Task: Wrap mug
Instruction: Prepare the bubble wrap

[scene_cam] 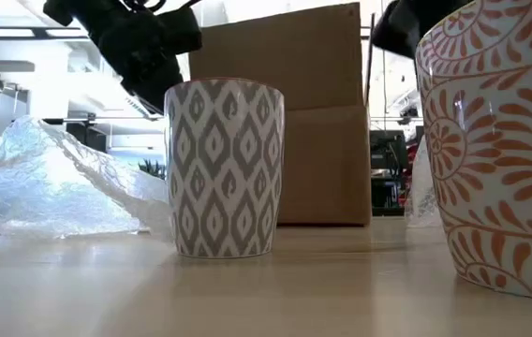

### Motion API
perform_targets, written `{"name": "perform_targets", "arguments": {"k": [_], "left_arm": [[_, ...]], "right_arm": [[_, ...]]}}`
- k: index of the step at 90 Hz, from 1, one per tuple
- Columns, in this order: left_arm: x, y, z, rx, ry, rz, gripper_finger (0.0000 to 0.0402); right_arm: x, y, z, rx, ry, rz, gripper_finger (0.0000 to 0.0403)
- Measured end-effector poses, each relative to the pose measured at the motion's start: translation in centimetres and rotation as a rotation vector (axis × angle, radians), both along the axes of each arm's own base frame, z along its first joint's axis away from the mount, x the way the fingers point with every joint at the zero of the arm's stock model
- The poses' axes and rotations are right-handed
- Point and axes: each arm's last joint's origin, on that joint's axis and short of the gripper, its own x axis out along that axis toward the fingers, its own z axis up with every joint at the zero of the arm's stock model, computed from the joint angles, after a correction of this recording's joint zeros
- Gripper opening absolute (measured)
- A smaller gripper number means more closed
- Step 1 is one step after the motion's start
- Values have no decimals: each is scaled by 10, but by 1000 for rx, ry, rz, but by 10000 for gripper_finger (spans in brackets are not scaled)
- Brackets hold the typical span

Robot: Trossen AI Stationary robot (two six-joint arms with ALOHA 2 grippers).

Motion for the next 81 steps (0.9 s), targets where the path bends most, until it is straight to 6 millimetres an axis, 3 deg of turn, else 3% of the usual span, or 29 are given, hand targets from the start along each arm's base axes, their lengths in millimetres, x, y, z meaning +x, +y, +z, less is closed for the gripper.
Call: {"name": "perform_targets", "arguments": {"k": [20, 43, 63, 81], "left_arm": [[0, -1, 0, 15, -2, -25, 0], [0, -1, 0, 15, -1, -36, 0], [1, -2, 1, 14, -11, -38, 0], [2, -2, 2, 13, -24, -37, 0]], "right_arm": [[4, 1, -20, -30, 87, -56, 143], [-10, -15, -21, -154, 249, -70, 13], [-31, -42, -8, -374, 351, -102, 11], [-53, -84, -6, -381, 372, -192, 5]]}}
